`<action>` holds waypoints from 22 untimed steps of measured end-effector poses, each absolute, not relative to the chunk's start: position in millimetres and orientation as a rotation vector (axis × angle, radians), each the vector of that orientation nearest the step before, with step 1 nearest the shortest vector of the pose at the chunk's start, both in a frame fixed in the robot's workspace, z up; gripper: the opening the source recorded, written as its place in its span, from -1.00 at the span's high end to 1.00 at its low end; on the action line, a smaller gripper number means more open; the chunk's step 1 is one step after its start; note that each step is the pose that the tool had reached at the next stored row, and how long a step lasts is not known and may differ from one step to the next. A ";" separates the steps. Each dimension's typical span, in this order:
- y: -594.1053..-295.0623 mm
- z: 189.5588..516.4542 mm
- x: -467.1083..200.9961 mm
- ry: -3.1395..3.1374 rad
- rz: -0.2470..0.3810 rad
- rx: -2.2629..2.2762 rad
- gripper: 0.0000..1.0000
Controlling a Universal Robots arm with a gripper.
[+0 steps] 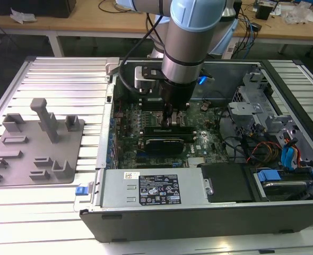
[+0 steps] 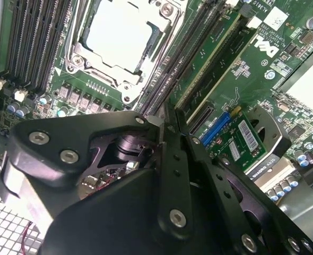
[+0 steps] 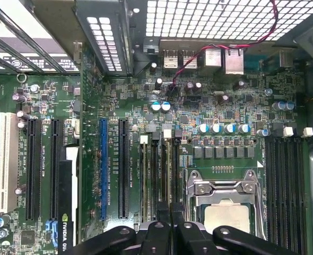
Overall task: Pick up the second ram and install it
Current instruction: 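Insert the second ram into the second slot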
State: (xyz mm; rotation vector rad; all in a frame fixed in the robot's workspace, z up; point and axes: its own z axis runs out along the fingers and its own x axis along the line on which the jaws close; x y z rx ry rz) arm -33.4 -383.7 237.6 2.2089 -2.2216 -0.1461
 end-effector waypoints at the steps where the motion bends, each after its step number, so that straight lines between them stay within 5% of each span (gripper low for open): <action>1: -383.7 237.5 -33.4 -2.222 -0.146 2.209 0.81; 22: -383.7 230.5 -33.4 -2.222 -0.147 2.209 0.81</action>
